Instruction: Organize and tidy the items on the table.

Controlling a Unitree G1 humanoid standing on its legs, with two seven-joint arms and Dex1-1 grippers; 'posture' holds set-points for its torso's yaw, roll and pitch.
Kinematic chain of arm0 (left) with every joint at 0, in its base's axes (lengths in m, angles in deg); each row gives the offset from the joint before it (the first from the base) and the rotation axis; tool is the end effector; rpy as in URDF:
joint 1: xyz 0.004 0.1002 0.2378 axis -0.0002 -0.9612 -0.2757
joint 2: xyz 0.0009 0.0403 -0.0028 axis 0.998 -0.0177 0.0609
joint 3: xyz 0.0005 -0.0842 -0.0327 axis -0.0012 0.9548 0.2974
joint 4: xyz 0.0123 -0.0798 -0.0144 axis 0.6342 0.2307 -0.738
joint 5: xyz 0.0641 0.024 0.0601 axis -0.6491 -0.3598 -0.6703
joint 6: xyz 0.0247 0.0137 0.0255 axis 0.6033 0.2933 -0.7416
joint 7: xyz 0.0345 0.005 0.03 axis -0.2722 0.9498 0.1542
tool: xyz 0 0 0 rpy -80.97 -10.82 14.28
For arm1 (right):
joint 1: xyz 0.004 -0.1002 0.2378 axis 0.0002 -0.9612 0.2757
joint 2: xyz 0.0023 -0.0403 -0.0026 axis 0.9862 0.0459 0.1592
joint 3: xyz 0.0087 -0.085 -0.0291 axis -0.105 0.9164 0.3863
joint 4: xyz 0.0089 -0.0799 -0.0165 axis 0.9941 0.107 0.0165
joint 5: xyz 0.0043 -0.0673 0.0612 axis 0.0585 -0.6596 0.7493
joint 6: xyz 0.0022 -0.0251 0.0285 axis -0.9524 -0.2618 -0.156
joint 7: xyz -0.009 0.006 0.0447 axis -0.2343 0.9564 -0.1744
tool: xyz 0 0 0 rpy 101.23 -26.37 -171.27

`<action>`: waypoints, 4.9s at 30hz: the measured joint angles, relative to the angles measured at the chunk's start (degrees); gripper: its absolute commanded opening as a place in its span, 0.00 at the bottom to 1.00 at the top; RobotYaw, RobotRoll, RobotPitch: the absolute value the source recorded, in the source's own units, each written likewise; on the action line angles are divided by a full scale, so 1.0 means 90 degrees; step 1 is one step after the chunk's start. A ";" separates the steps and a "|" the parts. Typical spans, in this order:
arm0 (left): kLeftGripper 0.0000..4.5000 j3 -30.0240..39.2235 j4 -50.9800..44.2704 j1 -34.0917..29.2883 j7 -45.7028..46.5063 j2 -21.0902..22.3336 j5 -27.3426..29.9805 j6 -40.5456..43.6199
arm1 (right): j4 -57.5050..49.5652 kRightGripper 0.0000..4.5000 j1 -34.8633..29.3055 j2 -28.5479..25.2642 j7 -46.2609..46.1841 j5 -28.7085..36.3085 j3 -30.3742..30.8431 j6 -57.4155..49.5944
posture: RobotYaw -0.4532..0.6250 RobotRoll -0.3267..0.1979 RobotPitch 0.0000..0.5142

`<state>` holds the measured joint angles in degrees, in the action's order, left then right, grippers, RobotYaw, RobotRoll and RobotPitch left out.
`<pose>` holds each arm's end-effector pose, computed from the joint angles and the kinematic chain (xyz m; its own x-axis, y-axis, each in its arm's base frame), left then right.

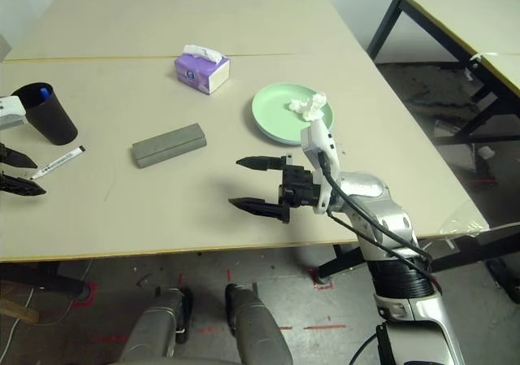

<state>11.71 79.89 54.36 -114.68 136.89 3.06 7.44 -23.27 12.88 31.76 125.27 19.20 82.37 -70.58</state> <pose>0.2719 0.3509 0.2619 0.4351 -0.3125 -0.8444 0.7422 0.6554 0.1398 0.2493 -0.2167 0.1678 0.1875 0.9798 -0.0692 -0.9776 0.1793 -0.1102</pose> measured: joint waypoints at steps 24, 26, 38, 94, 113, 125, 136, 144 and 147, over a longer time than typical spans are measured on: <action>0.99 0.0540 0.1395 0.0523 0.0763 -0.0997 -0.1154 -0.0618 | -0.0026 1.00 0.0059 -0.0074 -0.0002 -0.0004 0.0000 -0.0020 | 0.35 0.62 0.33; 0.99 0.0542 0.1531 0.0524 0.0756 -0.1105 -0.1216 -0.0634 | -0.0051 1.00 0.0060 -0.0074 -0.0002 -0.0004 0.0000 -0.0020 | 0.34 0.62 0.33; 0.99 0.0580 0.2159 0.0785 0.0762 -0.1522 -0.1387 -0.0799 | -0.0130 1.00 0.0061 -0.0078 -0.0017 -0.0005 0.0001 -0.0021 | 0.33 0.62 0.33; 0.06 0.1133 0.3024 0.1021 0.0678 -0.1811 -0.1761 -0.1311 | -0.0463 1.00 0.0242 -0.0207 -0.0169 0.0010 0.0001 -0.0278 | 0.32 0.62 0.32; 0.06 0.5011 0.2369 0.2534 0.1851 -0.0998 0.1708 0.0506 | -0.0082 1.00 0.0648 0.0364 -0.1041 0.0445 -0.0451 -0.0732 | 0.39 0.62 0.32; 0.06 0.5111 0.2241 0.1324 0.3589 -0.0610 0.1548 -0.1559 | 0.0116 1.00 0.0671 0.0491 -0.1654 0.0425 -0.0585 -0.0848 | 0.39 0.62 0.33; 0.06 0.5048 0.2333 0.0997 0.4315 -0.1156 0.1541 -0.2655 | 0.0039 1.00 0.0544 0.0504 -0.1847 0.0429 -0.0600 -0.0848 | 0.36 0.62 0.34; 0.06 0.5006 0.2481 0.0655 0.4612 -0.1507 0.1512 -0.3040 | -0.0178 1.00 0.0397 0.0393 -0.1853 0.0431 -0.0601 -0.0853 | 0.35 0.62 0.34; 0.06 0.4990 0.2536 0.0501 0.4711 -0.1510 0.1437 -0.3128 | -0.0206 1.00 0.0344 0.0350 -0.1859 0.0437 -0.0614 -0.0858 | 0.35 0.62 0.34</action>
<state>56.62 102.72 58.87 -72.28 123.30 15.99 -20.71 -25.13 15.99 34.91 108.54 23.13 76.85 -78.30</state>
